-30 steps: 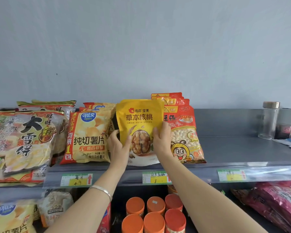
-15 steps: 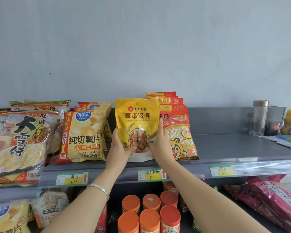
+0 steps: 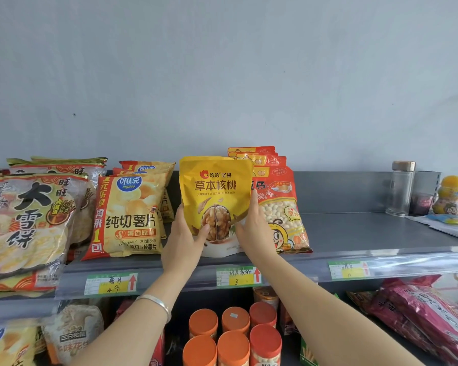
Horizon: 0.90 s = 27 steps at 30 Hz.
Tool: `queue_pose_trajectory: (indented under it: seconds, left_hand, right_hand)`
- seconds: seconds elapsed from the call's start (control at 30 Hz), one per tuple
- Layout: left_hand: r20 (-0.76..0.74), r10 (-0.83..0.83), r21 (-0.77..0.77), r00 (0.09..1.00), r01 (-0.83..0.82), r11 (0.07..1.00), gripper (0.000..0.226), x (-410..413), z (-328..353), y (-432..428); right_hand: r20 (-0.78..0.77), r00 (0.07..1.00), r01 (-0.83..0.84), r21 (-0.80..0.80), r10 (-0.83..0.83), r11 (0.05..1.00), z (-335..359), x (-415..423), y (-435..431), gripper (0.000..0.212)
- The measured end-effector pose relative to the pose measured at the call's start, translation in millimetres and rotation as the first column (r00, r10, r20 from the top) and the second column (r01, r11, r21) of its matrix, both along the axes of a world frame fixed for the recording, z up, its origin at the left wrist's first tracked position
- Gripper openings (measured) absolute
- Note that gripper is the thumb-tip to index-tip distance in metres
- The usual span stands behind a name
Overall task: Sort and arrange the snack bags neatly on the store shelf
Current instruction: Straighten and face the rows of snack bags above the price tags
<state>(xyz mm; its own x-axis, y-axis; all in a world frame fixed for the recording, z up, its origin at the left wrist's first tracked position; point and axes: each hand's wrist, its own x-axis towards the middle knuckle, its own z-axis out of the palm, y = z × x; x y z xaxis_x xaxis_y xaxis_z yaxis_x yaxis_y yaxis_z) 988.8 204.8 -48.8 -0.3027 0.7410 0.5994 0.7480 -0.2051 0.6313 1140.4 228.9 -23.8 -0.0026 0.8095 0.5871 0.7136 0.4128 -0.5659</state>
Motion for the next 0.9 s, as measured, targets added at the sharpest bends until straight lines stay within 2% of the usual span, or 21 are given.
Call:
queue_pose_trajectory:
  seconds: [0.13,0.23,0.37,0.47,0.53,0.63,0.73,0.83,0.9]
  left_hand:
    - [0.03,0.002,0.062,1.0,-0.004,0.998,0.085,0,3,-2]
    - [0.023,0.057,0.172,0.998,-0.06,0.983,0.083,-3,4,-2]
    - [-0.159,0.144,0.414,0.977,-0.066,0.908,0.061,0,0,-6]
    - [-0.33,0.052,0.462,0.943,0.113,0.879,0.054,14,6,-8]
    - [-0.402,-0.05,0.425,0.914,0.235,0.874,0.05,29,11,-5]
    - [-0.457,-0.209,0.283,0.865,0.364,0.887,0.044,58,14,-3]
    - [-0.444,-0.366,0.136,0.818,0.465,0.875,0.053,89,16,3]
    - [-0.431,-0.428,0.031,0.795,0.487,0.873,0.066,116,17,15]
    - [-0.462,-0.402,-0.032,0.791,0.438,0.898,0.068,130,17,27]
  right_hand:
    - [-0.017,1.0,0.014,-0.002,-0.014,1.0,2,2,1,0.082]
    - [-0.026,1.0,0.013,0.026,-0.012,1.0,3,4,3,0.077]
    - [-0.04,0.999,0.034,0.083,-0.03,0.996,7,9,0,0.06]
    - [-0.006,0.995,0.101,0.143,-0.102,0.984,11,16,-5,0.044]
    - [0.035,0.985,0.163,0.159,-0.171,0.974,11,26,-5,0.041]
    - [0.044,0.97,0.231,0.131,-0.238,0.964,10,46,-1,0.042]
    - [0.013,0.955,0.292,0.123,-0.296,0.949,10,70,6,0.043]
    - [-0.107,0.955,0.281,0.028,-0.276,0.959,14,91,17,0.045]
    - [-0.185,0.951,0.244,-0.044,-0.248,0.969,16,105,28,0.046]
